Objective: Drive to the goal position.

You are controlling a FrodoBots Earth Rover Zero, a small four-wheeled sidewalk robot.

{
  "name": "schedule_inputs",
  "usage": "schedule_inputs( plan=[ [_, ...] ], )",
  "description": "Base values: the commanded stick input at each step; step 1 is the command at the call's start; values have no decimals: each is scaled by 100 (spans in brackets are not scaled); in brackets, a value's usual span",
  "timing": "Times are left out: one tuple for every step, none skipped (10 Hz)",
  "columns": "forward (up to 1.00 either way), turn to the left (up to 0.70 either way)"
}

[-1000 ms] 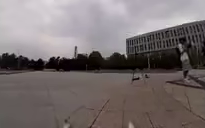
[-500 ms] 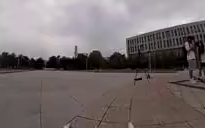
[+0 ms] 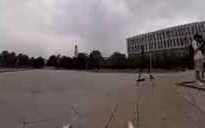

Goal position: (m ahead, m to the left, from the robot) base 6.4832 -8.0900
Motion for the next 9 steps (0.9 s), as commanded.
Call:
schedule_inputs(
  plan=[
    [70, 0],
    [70, 0],
    [70, 0],
    [70, 0],
    [70, 0],
    [70, 0],
    [70, 0],
    [70, 0],
    [70, -6]
  ],
)
